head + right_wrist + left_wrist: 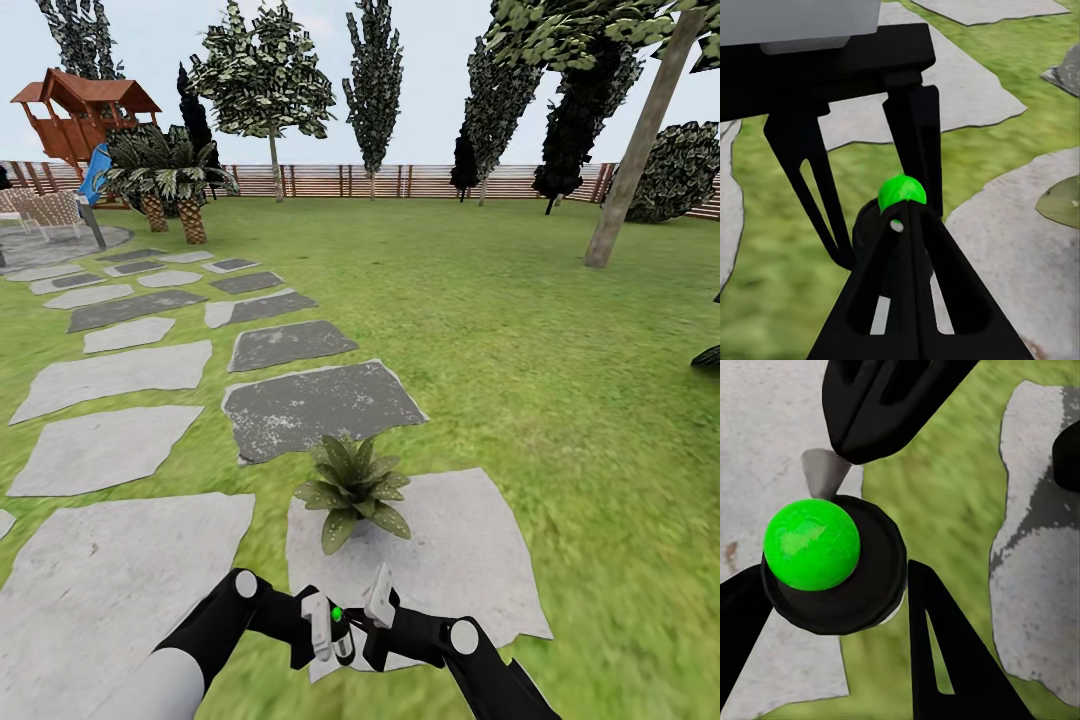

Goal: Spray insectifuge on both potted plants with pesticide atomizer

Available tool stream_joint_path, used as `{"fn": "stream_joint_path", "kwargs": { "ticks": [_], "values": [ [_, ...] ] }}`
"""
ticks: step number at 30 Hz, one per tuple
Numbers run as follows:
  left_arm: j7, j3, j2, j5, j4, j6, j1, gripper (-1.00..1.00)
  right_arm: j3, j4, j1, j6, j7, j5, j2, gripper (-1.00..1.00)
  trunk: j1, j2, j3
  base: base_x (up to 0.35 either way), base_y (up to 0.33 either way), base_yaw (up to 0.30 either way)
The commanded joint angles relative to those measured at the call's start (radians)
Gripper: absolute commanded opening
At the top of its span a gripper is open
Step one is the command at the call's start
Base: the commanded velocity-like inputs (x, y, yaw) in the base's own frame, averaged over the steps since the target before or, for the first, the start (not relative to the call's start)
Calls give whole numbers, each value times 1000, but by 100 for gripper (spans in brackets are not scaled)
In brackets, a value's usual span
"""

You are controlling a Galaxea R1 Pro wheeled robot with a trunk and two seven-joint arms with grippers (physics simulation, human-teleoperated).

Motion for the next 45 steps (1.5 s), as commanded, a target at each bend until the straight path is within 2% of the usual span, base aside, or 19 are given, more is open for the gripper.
{"fn": "stream_joint_path", "kwargs": {
  "ticks": [1, 15, 21, 23, 28, 31, 32, 33, 37, 39, 40, 43, 44, 45],
  "values": [
    [-1, 1, -1, -8, -1, -10, 0, -100, -1, -1, 0, -6, 0, 10, 0, -100, 0, 0, -1, 0, 0, 0],
    [-1, 2, -1, -8, -1, -9, 0, -100, -1, -1, 0, -6, 0, 10, 0, -100, 0, 0, -1, 0, 0, 0],
    [0, -2, 16, -20, 2, -8, 6, -100, -1, -1, 0, -7, 0, 10, 0, -100, 0, 0, -1, 0, 0, 0],
    [0, -2, 37, -23, 2, -7, 10, -100, -1, -1, 0, -7, 0, 10, 0, -100, 0, 0, -1, 0, 0, 0],
    [1, -2, 113, -25, 2, -7, 17, -100, -1, 1, 0, -7, 0, 10, 0, -100, 0, 0, -1, 0, 0, 0],
    [1, -1, 178, -19, 2, -8, 17, -100, -1, 1, 0, -7, -1, 11, -2, -100, 0, 0, -1, 0, 0, 0],
    [1, 4, 207, -14, 2, -8, 17, -100, -2, 1, 0, -7, -1, 12, -4, -100, 0, 0, -1, 0, 0, 0],
    [3, 8, 231, -10, 2, -7, 17, -100, -3, 2, 0, -7, -1, 12, -6, 100, 0, 0, -1, 0, 0, 0],
    [16, 21, 301, -4, 22, 2, 26, -100, -8, 20, 0, -7, -4, 11, -17, 100, 0, 0, -1, 0, 0, 0],
    [53, 55, 317, 10, 43, 6, 29, -100, -10, 26, 0, -7, -7, 12, -24, 100, 0, 0, -1, 0, 0, 0],
    [81, 84, 319, 17, 55, 7, 31, -100, -11, 27, 0, -7, -9, 12, -32, 100, 0, 0, -1, 0, 0, 0],
    [226, 251, 319, 46, 127, 6, 51, -100, -13, 31, 0, -7, -20, 12, -76, 100, 0, 0, -1, 0, 0, 0],
    [306, 340, 315, 60, 157, 5, 62, -100, -12, 33, 0, -8, -44, 11, -105, 100, 0, 0, -1, 0, 0, 0],
    [364, 399, 314, 68, 175, 4, 70, -100, -13, 35, 1, -9, -67, 9, -127, 100, 0, 0, -1, 0, 0, 0]
  ]
}}
